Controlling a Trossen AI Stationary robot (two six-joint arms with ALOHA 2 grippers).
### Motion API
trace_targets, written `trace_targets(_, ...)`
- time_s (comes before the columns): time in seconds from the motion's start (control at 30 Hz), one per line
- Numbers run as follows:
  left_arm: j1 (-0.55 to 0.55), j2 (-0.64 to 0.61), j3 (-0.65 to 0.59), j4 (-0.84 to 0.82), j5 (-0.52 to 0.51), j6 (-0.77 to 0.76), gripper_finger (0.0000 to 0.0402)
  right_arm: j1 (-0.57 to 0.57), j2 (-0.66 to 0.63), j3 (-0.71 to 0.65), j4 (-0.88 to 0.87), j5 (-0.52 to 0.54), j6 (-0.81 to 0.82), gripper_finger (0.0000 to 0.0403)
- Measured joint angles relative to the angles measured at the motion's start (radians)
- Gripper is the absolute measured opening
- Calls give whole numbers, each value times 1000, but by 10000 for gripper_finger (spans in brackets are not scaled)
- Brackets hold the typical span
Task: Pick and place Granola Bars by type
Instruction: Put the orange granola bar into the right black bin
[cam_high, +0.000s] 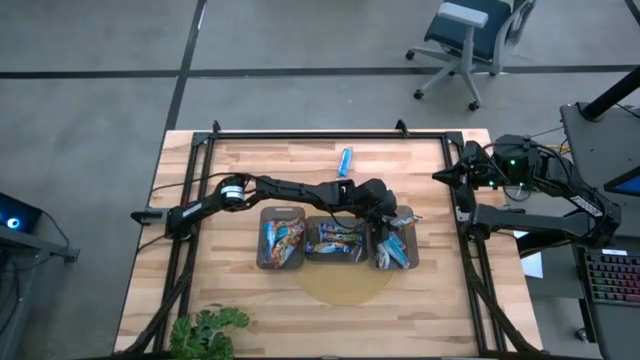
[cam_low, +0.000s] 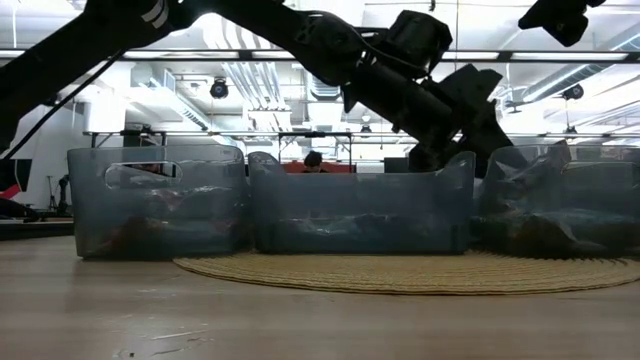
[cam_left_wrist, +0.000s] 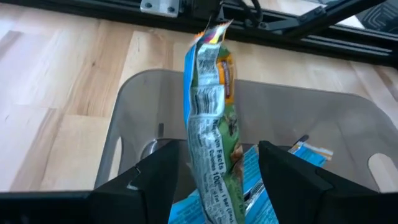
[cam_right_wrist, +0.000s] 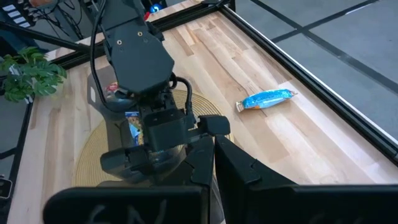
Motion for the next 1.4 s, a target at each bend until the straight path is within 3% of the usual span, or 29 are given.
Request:
trace_targets(1.2, -4, 13, -4, -11, 27, -20, 201, 0, 0, 0, 0, 0, 9, 8)
trace_targets(1.4, -5, 14, -4, -14, 42, -19, 163, 0, 0, 0, 0, 0, 5, 8)
